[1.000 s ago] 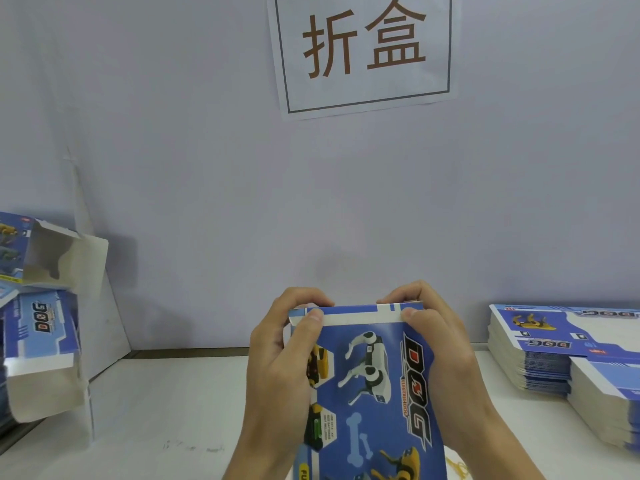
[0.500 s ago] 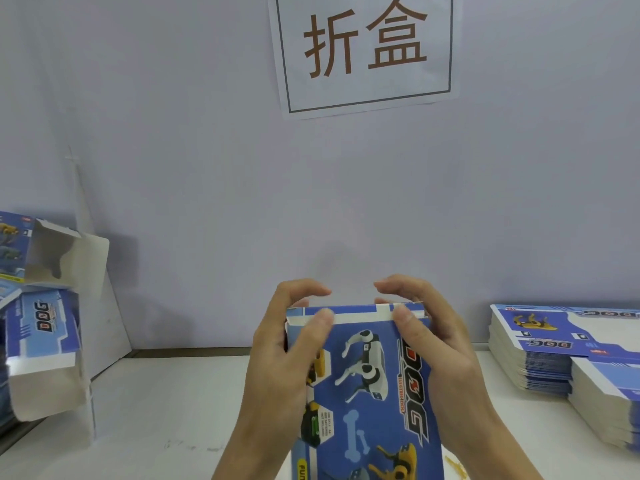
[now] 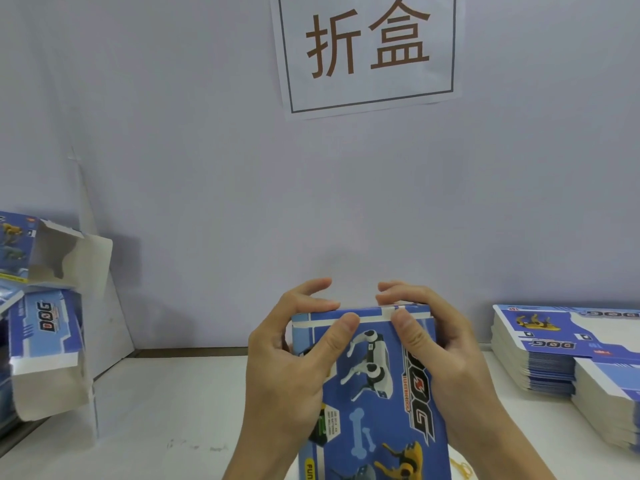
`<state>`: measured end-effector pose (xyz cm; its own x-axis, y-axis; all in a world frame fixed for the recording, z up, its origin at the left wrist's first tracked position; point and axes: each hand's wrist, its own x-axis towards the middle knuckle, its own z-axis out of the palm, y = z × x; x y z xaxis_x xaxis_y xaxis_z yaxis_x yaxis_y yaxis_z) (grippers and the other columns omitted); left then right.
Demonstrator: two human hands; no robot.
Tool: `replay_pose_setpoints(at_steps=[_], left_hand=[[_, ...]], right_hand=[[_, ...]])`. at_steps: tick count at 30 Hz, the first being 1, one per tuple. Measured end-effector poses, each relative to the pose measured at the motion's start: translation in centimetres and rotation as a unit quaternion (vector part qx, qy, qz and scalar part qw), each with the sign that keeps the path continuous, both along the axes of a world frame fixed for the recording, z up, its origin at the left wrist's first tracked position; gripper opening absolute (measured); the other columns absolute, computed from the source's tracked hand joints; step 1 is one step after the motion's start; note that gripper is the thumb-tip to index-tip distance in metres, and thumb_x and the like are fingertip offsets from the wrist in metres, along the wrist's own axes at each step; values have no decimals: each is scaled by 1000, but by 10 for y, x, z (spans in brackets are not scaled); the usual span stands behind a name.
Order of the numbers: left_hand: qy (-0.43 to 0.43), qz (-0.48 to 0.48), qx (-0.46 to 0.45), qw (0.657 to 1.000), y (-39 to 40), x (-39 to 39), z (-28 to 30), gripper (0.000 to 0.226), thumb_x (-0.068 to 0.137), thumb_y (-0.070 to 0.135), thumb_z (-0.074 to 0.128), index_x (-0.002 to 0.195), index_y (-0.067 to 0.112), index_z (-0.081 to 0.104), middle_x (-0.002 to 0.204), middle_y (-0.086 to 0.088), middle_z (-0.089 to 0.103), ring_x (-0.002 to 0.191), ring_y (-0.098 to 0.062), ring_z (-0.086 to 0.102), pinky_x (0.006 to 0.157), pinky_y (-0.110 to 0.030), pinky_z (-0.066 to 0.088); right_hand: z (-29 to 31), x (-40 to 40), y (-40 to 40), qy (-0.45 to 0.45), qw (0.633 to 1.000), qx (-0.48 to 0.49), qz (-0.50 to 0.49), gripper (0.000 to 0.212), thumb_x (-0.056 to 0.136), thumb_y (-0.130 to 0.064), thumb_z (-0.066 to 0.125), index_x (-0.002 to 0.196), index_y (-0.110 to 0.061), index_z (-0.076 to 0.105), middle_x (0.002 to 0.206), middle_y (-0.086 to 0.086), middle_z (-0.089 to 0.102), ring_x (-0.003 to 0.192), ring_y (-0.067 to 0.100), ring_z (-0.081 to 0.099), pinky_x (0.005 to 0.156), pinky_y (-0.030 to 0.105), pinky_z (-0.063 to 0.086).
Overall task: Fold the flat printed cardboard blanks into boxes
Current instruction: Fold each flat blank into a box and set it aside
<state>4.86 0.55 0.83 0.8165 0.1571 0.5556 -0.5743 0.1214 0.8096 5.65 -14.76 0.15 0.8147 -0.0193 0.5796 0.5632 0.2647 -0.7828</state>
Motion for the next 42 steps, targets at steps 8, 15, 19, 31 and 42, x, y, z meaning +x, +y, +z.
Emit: replay_pose_setpoints(at_steps=[8, 15, 19, 31, 42], left_hand=[[20, 43, -7, 999, -1, 2, -3, 29, 58, 43, 77, 82, 28, 76, 117, 20, 70, 92, -13, 74, 56, -35, 62], [13, 9, -2, 1000, 1, 2, -2, 26, 54, 41, 78, 78, 32, 77, 120, 20, 68, 100, -10, 72, 57, -33, 61], [9, 15, -4, 1000, -1, 3, -3, 25, 55, 41, 78, 75, 26, 78, 117, 18, 71, 97, -9, 73, 57, -32, 61], [-21, 64, 45, 997, 1, 5, -8, 25, 58, 49, 77, 74, 30, 78, 117, 23, 69, 109, -11, 69, 72, -34, 62], [1, 61, 36, 997, 1, 5, -4, 31, 58, 49, 76, 84, 33, 75, 117, 20, 67, 94, -15, 73, 59, -27, 60]], right_hand=[[-2, 2, 2, 22, 1000, 14, -10, 26, 74, -38, 68, 100, -35, 68, 105, -7, 70, 88, 27, 75, 58, 29, 60], [-2, 1, -1, 28, 999, 23, 24, 19, 68, -36, 71, 82, -23, 74, 117, -8, 69, 95, 26, 74, 59, 30, 59], [-4, 3, 0, 32, 999, 26, 22, 18, 65, -36, 74, 72, -19, 73, 115, -9, 69, 93, 18, 74, 58, 28, 59], [-6, 7, -2, 7, 1000, -2, -14, 17, 68, -40, 73, 72, -24, 75, 116, -10, 68, 102, 16, 70, 63, 29, 60], [-8, 10, -6, 34, 999, 0, 27, 46, 52, -59, 89, 74, -21, 78, 127, -8, 67, 118, 16, 65, 73, 37, 62]])
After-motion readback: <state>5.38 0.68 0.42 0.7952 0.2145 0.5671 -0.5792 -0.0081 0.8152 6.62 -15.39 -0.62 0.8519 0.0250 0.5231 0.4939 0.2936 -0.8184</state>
